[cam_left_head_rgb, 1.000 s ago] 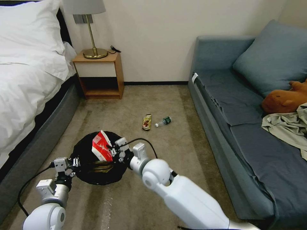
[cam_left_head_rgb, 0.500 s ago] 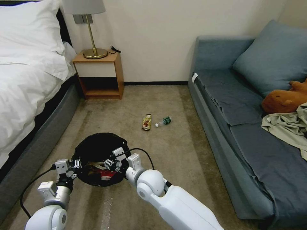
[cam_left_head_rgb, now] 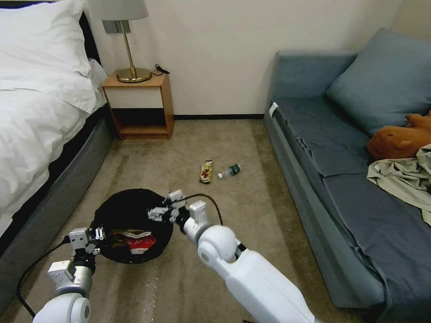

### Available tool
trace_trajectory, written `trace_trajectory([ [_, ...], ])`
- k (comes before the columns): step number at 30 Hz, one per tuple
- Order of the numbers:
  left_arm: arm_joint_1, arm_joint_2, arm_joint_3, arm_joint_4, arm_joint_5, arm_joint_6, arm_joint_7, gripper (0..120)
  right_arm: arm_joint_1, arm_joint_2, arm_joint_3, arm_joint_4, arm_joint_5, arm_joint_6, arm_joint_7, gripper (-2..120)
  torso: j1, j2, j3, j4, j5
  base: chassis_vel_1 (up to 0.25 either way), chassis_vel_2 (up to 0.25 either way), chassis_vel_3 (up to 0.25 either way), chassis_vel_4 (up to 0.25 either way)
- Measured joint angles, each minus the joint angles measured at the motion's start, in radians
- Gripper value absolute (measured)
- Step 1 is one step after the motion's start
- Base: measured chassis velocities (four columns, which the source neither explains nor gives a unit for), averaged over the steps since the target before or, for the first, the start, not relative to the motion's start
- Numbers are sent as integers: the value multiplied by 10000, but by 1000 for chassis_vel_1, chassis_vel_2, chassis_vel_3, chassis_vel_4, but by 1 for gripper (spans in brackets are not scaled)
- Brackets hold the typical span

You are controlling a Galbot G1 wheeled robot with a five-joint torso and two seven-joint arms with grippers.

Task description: Pick up the trash bin, then pick up the garbage on the floor and place it into the trash bin.

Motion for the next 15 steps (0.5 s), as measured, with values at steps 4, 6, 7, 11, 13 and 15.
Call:
trace_trajectory([
  [4,-121,-33,-6,124,-2,-6,-23,4,231,-145,593,-331,29,34,30,100,0,0,0,-1,0,0,0,0,0],
  [6,-154,-39,-5,156,-2,-6,-36,4,259,-180,726,-459,24,68,31,100,0,0,0,-1,0,0,0,0,0],
  [7,-205,-37,-6,195,-8,-6,-52,4,279,-231,893,-641,2,112,27,100,0,0,0,-1,0,0,0,0,0],
  [11,-349,57,-57,273,-97,0,-75,4,284,-317,1188,-1055,-134,215,-24,100,0,0,0,0,0,0,0,0,0],
  [13,-392,134,-89,300,-171,21,-82,4,291,-322,1297,-1228,-207,253,-56,100,0,0,0,-2,1,0,0,0,0],
  [15,-447,260,-136,361,-254,41,-90,4,303,-300,1474,-1488,-328,320,-74,100,0,0,0,0,1,0,0,0,0],
])
